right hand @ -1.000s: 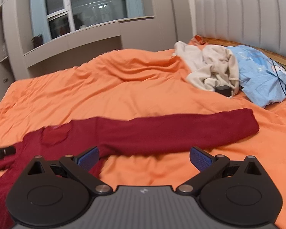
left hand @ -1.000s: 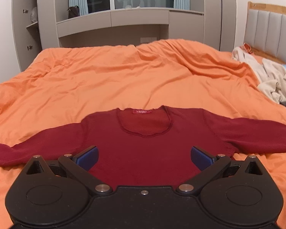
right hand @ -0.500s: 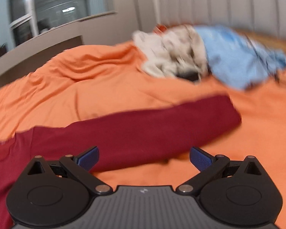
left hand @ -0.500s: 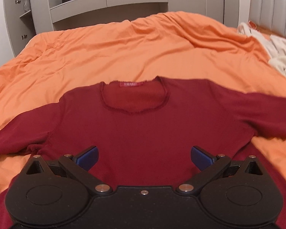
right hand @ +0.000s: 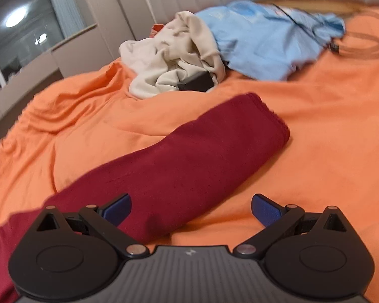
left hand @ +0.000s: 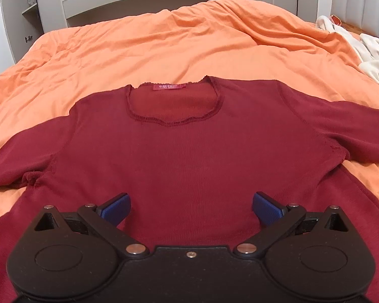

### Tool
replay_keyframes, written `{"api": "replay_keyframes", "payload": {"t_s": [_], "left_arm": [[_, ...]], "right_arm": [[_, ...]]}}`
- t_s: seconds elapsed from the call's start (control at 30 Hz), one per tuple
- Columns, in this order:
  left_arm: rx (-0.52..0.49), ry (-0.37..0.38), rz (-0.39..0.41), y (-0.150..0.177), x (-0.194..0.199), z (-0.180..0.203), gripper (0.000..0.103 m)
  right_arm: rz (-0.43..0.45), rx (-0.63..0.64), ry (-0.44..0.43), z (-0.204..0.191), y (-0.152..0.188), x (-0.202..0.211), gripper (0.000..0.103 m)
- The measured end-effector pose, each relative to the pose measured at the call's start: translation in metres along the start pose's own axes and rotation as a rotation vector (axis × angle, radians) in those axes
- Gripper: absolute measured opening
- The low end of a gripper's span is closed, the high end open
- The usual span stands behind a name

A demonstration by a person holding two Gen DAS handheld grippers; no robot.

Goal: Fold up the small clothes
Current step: 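Move the right gripper to the shirt's sleeve cuff and close on it, then lift the sleeve with the right gripper, lay it across the body, open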

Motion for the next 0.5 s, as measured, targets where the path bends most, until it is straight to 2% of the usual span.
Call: {"api": "replay_keyframes", "payload": {"t_s": [0.1,0.17,0.23,0.3,0.43,0.5], "left_arm": [[0.006,0.002,-0.004,0.001,-0.001,0.0,0.103],[0.009,0.002,-0.008,0.0,-0.003,0.0,0.103],[0.011,0.002,-0.011,0.0,-0.004,0.0,0.103],[0.013,0.003,-0.014,-0.001,-0.004,0.0,0.103],[0.013,0.003,-0.015,-0.003,-0.002,0.0,0.103],[0.014,0.004,-0.013,-0.005,0.001,0.0,0.103]], "right_arm": [[0.01,-0.085,-0.032,0.011,0.001,-0.005,0.102],[0.019,-0.125,-0.059,0.016,0.003,-0.008,0.096],[0.035,-0.161,-0.079,0.022,0.003,-0.009,0.079],[0.037,-0.178,-0.085,0.024,0.003,-0.011,0.072],[0.036,-0.188,-0.062,0.025,0.002,-0.017,0.044],[0.032,-0.201,-0.051,0.026,0.003,-0.019,0.035]]}}
Point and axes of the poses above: each gripper's, at about its wrist camera, not at the fingertips, and x roughly against the way its jaws point, z to its right, y to its underside, the point moved 2 cm from there along -x, roughly the way its jaws point, and after that the axes turned 9 degrees about y, right-handed, at the moved point
